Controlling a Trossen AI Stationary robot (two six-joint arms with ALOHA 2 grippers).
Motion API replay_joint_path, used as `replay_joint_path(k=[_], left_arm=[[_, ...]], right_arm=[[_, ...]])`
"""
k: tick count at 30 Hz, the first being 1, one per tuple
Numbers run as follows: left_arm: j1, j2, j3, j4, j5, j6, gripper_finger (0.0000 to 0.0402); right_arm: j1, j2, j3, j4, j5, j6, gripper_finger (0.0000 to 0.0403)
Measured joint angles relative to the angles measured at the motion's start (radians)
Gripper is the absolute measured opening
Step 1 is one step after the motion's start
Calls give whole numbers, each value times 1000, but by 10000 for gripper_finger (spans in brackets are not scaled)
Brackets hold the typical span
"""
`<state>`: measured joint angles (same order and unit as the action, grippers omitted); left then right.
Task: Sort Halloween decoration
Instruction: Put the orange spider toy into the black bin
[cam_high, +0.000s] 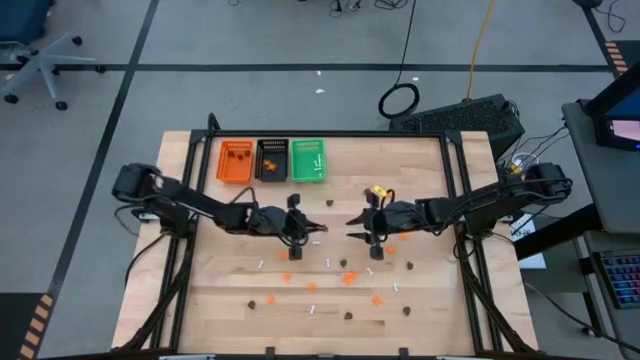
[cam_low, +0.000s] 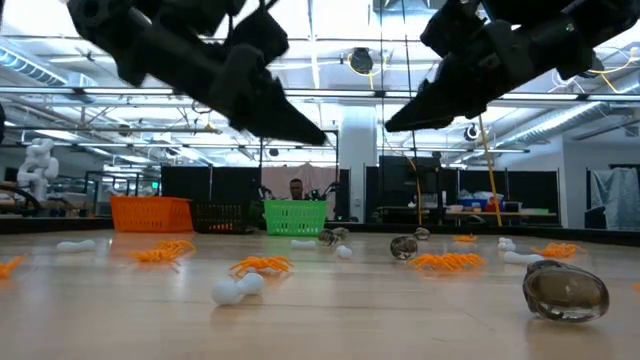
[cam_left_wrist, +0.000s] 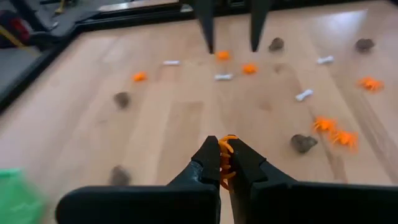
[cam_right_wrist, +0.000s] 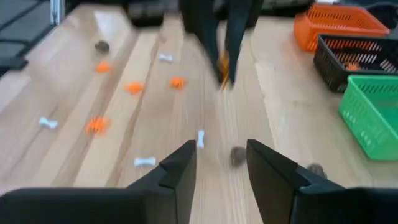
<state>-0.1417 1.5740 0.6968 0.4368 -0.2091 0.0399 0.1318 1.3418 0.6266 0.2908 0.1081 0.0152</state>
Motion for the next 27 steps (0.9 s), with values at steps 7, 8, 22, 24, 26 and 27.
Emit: replay_joint_path(k=[7,8,22,24,26,27], left_arm=[[-6,-233,0,-203,-31,258,4],[-10,-260,0,-221,-32,323,4],[-25,-404,0,-293,-101,1042,4],[-24,-404,0,-271,-144,976,4],[-24,-403,0,-235,-224,834,4],[-24,-403,0,-212,-286,752,4]], right_arm=[[1,48,-1,-60,-4,6,136],[2,58,-1,-54,-4,6,136],[34,139,-1,93,-4,-1,136],[44,139,-1,95,-4,3,136],[53,139,-1,95,-4,8,136],[56,139,-1,96,-4,12,136]])
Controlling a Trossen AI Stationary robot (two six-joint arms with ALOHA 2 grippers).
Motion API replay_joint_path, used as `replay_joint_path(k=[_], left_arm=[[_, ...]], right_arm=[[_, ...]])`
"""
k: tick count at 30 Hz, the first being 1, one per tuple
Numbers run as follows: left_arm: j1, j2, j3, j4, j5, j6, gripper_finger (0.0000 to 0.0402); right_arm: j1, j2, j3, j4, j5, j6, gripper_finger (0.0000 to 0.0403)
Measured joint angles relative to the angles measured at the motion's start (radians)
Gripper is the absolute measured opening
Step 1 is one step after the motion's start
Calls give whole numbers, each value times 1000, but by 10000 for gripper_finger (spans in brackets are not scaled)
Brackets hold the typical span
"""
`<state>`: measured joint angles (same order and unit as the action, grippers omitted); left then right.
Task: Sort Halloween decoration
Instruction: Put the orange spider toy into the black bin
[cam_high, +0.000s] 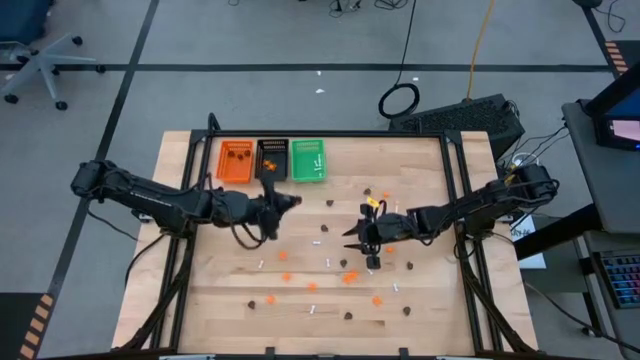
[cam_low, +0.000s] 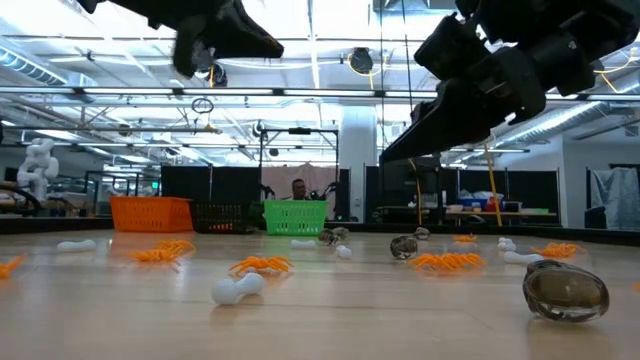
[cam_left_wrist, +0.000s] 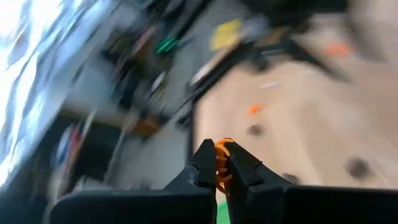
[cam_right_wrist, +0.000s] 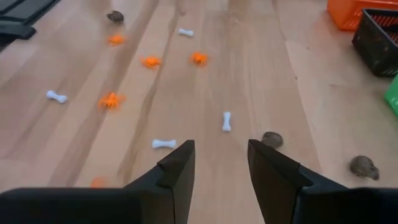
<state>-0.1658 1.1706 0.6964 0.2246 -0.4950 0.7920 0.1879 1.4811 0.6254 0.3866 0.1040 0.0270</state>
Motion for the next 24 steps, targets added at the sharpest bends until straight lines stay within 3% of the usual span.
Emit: replay_joint_path(k=[4,7,9,19,24], left_arm=[[20,-6,0,51,-297,-226,4],[57,-19,0,48,-397,-393,4],[92,-35,0,5,-370,-494,4],[417,-30,0,-249,-3,-942,4],[518,31,0,-324,86,-1023,4]], right_arm=[[14,0,0,27,2,11,136],[25,0,0,62,3,10,136],[30,0,0,81,3,7,136],[33,0,0,111,4,-24,136],[33,0,0,110,4,-24,136]])
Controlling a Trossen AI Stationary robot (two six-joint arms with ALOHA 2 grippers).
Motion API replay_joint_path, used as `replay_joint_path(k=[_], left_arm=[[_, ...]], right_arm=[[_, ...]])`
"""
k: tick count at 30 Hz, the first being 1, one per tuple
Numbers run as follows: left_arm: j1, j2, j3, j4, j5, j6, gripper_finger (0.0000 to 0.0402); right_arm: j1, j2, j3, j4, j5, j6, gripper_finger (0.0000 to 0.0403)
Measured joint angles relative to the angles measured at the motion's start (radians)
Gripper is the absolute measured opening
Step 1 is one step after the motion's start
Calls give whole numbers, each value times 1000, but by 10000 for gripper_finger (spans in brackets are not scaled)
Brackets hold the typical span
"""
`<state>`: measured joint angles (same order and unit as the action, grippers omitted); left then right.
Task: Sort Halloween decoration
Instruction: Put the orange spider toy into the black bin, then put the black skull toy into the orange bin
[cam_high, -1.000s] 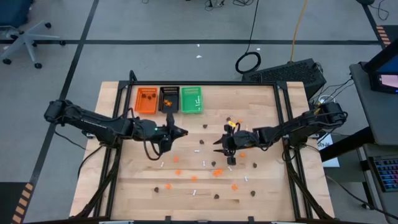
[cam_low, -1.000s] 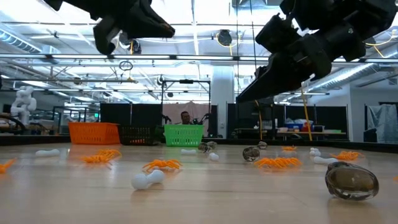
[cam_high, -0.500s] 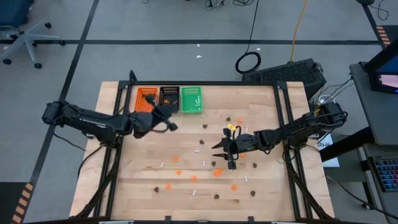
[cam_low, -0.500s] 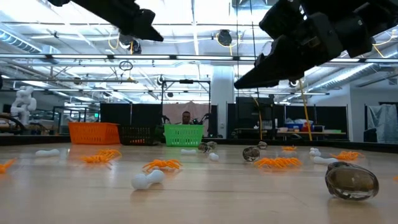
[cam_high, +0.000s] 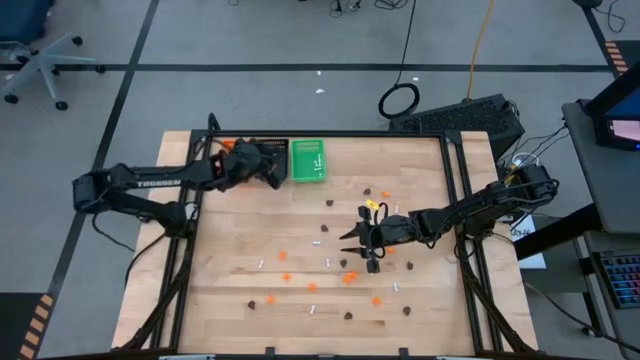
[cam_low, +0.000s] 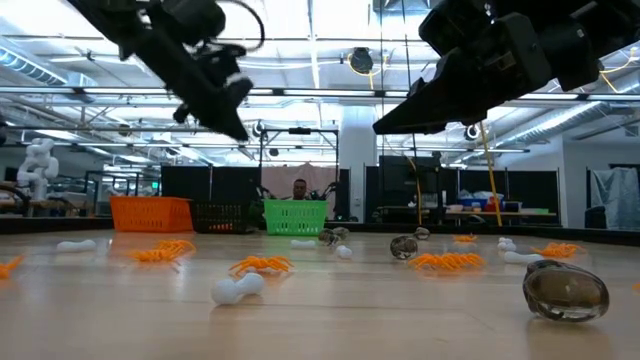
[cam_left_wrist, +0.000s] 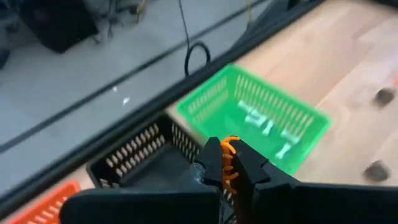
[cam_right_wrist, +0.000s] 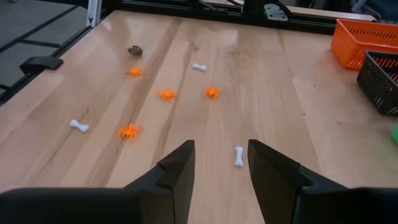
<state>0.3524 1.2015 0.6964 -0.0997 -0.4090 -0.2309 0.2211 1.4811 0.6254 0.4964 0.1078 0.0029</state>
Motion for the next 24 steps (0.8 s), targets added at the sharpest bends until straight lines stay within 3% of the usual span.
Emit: replay_joint_path(k=[3,7,16,21,24], left_arm=[[9,51,0,21,16,0,5],[8,114,0,48,16,-1,22],[8,159,0,67,-34,-21,117],[-13,123,0,69,-18,-27,152],[-58,94,0,71,-10,-49,158]], right_arm=[[0,0,0,-7,4,0,136],[0,0,0,-36,105,8,136],[-17,1,0,-165,357,39,136],[-72,1,0,-174,356,24,136],[-127,19,0,-151,288,11,136]])
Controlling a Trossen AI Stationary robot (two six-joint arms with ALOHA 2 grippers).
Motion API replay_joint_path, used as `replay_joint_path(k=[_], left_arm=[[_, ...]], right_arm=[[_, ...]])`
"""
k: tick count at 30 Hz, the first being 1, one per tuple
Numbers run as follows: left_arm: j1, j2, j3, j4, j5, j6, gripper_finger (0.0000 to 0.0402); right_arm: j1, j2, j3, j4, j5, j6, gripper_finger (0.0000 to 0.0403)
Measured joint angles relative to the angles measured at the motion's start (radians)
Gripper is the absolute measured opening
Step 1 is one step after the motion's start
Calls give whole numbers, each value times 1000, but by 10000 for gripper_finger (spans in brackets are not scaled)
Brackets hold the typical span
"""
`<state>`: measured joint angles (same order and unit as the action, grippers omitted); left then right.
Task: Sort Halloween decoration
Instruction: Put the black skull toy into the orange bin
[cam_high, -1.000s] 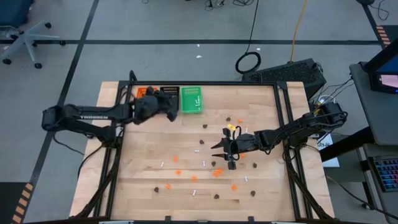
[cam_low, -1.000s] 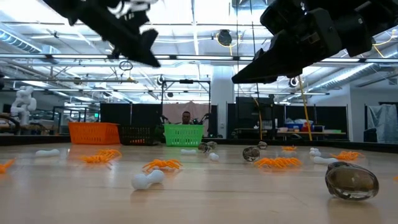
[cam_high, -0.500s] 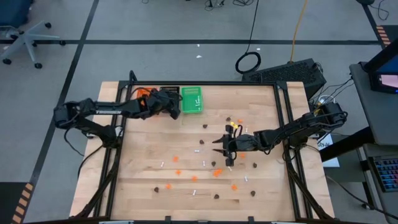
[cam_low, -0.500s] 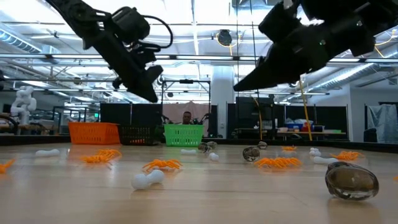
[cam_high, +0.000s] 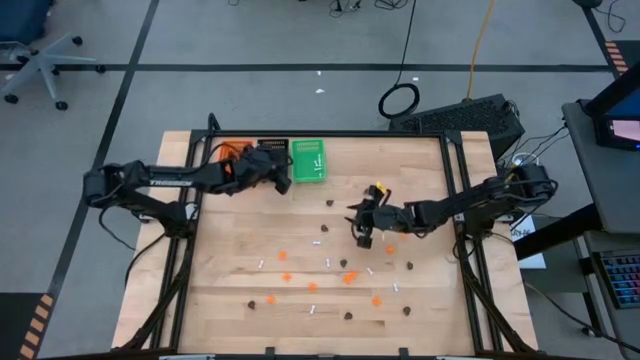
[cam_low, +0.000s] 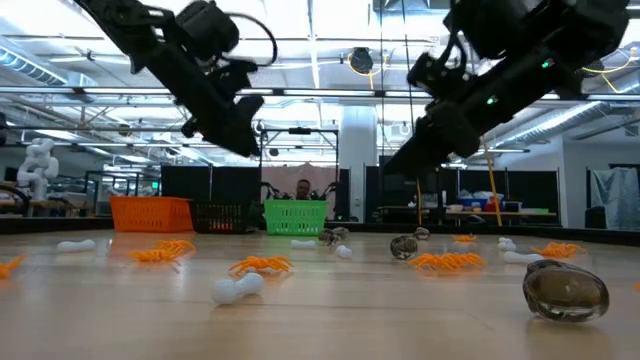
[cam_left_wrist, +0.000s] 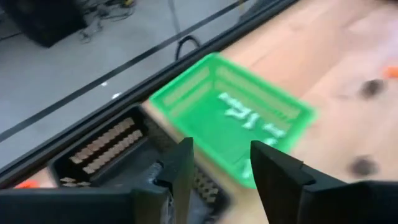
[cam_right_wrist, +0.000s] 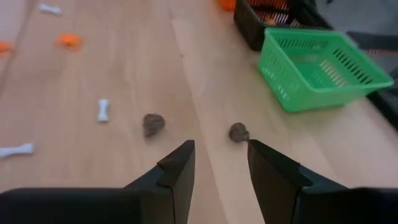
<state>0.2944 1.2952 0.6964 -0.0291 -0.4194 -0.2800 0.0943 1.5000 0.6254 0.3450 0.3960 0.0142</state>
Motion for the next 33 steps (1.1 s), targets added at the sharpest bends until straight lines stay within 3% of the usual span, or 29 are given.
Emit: replay_joint_path(k=[4,12,16,26,33], left_arm=[[-88,-22,0,9,-1,-4,160],[-282,12,-1,126,-8,50,160],[-347,32,0,166,-24,85,160],[-406,52,0,187,-106,77,160],[-413,56,0,199,-113,76,160]], right_arm=[[-78,59,0,91,-112,29,136],[-166,231,4,217,-140,-40,136],[-211,308,6,323,-217,-40,141],[-235,399,94,337,-245,-61,207],[-245,473,161,306,-267,-43,198]])
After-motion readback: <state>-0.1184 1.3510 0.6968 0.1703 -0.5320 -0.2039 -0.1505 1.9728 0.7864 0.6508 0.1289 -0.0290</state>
